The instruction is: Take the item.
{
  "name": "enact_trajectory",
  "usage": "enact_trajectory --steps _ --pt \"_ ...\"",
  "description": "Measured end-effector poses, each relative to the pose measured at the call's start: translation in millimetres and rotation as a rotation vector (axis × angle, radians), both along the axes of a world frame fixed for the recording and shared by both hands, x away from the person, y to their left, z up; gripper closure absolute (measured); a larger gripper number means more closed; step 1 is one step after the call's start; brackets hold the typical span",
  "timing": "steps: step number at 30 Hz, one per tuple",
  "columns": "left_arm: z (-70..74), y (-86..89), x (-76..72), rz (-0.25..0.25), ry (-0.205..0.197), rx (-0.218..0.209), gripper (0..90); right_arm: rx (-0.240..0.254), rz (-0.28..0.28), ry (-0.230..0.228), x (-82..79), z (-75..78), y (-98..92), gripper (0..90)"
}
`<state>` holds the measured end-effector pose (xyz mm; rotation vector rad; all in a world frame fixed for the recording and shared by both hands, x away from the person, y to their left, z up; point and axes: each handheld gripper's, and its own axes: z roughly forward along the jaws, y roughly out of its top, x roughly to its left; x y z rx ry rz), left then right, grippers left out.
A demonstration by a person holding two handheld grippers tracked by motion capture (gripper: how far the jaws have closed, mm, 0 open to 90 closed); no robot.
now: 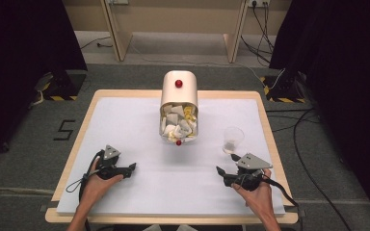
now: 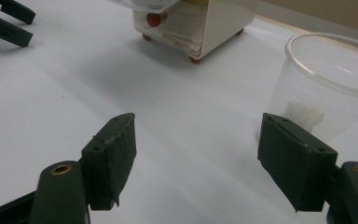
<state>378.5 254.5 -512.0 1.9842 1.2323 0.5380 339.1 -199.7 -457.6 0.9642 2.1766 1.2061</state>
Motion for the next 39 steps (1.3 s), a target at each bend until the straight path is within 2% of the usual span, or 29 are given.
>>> enact_trajectory --steps 7,10,18,23,26,33,39 --pt "0.0 0.0 0.0 0.000 0.000 -0.001 17.0 0.001 -0.005 0.016 -2.2 -5.0 -4.8 28.4" --pt "0.0 0.0 0.0 0.000 0.000 0.000 17.0 -0.020 0.001 0.027 -4.4 -7.7 -5.1 27.0" --pt "0.0 0.0 0.0 0.000 0.000 0.000 17.0 -0.007 -0.007 0.077 -4.5 -16.6 -11.6 24.7" --pt "0.0 0.0 -0.1 0.000 -0.001 0.000 17.0 -0.019 -0.001 0.083 -6.0 -18.3 -11.7 24.3" --pt "0.0 0.0 -0.1 0.000 -0.001 0.000 17.0 -0.013 -0.005 0.104 -6.4 -22.2 -15.2 24.2" --pt "0.0 0.0 -0.1 0.000 0.000 0.001 17.0 -0.001 -0.011 0.119 -9.6 -24.8 -19.3 23.8" --pt "-0.1 -0.1 -0.1 0.000 -0.001 0.001 17.0 -0.047 -0.005 0.144 -13.4 -29.2 -17.3 20.3"
